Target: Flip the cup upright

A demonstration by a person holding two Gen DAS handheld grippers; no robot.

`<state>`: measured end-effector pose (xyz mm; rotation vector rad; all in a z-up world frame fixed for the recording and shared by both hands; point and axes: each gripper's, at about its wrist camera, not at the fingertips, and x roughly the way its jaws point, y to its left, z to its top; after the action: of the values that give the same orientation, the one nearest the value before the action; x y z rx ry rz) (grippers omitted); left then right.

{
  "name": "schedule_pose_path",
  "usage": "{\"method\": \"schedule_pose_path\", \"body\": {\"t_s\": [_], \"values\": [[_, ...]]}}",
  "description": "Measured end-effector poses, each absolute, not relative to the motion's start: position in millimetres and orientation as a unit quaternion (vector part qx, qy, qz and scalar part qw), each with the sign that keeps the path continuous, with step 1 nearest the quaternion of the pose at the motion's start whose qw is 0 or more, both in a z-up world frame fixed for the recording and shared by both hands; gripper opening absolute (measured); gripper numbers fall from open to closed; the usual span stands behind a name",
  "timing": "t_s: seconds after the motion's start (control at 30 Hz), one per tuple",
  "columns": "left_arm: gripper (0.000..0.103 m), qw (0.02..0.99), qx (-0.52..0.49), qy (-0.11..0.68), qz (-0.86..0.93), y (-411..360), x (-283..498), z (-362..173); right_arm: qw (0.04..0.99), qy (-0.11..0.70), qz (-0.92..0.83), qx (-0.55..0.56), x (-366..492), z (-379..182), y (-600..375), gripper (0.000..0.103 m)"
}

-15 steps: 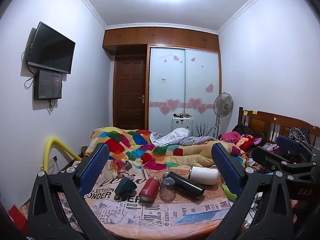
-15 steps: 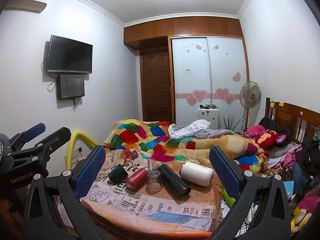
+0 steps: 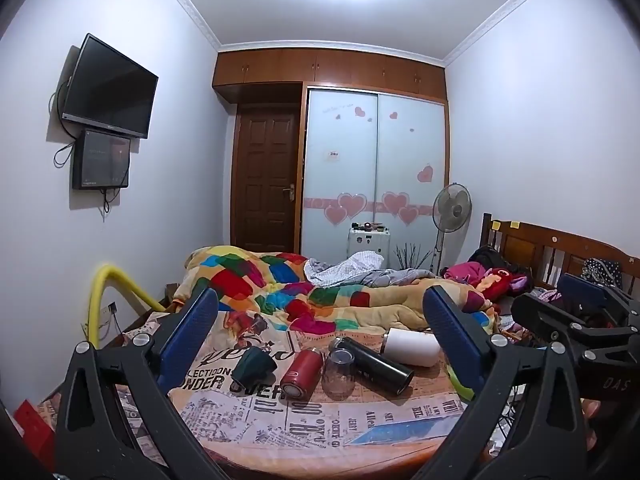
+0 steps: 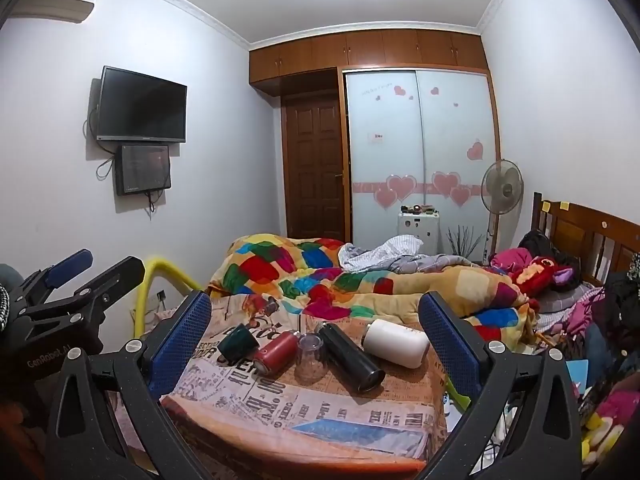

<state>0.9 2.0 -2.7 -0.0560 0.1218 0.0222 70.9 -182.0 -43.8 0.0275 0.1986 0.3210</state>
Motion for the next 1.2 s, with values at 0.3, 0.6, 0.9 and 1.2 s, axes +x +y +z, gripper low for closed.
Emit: {"method": "schedule_pose_path", "body": {"t_s": [0.3,0.6,0.9,1.2], "values": [[0.103,0.997,-0.031,0.063,0.010,7.4,2.9,-7.5,0.982,0.102,0.160,0.010,73.4,-52.6,-181.0,0.103],[0.103,0.997,-0.031,0.064,0.010,9.1,5.3,-10.6,0.982,0.104,0.160,0.010,74.1,-52.9,-182.7,0.103],[0.103,0.997,-0.031,0.065,0.009,8.0,5.5,-9.0,0.982,0.104,0.160,0.008,74.2,-51.9,-181.6,0.103],[0.103,0.997,-0.032,0.065,0.009,9.1,5.6,-9.3,0.981,0.105,0.161,0.008,74.7,-50.6,-181.2,0.103]]}}
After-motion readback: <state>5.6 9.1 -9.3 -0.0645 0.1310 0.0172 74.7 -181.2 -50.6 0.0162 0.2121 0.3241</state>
